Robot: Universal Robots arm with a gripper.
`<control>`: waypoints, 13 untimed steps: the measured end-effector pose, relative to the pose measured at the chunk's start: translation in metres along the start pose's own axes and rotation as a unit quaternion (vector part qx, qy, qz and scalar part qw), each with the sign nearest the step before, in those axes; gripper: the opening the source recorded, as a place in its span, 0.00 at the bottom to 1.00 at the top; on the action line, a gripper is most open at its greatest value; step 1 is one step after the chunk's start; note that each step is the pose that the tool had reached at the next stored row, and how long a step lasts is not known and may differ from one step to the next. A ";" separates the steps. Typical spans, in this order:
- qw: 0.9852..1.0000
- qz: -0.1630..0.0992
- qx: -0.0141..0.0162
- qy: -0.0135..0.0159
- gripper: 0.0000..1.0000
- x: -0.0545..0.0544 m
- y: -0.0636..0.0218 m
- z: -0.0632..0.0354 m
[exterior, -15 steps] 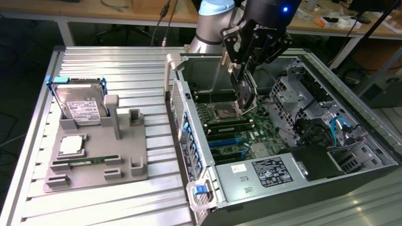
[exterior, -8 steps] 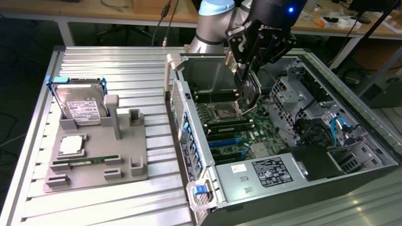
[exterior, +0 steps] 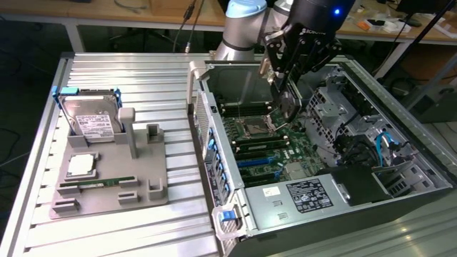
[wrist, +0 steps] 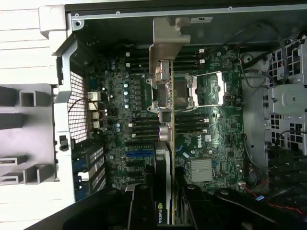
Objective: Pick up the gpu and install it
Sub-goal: 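Pick up the gpu and move the gpu toward the slot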
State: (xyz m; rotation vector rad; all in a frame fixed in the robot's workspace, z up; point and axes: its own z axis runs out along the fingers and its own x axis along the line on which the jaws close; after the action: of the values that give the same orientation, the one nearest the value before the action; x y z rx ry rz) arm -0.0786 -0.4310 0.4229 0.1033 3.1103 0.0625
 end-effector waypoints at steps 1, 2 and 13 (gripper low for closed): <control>1.000 0.000 0.000 0.000 0.27 -0.001 0.0001 0.0000; 1.000 0.000 0.000 0.000 0.27 -0.002 0.0001 0.0001; 1.000 0.000 0.000 0.000 0.27 -0.015 0.0010 0.0004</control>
State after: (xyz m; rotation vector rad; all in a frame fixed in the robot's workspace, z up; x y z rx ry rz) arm -0.0640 -0.4310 0.4229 0.1033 3.1104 0.0625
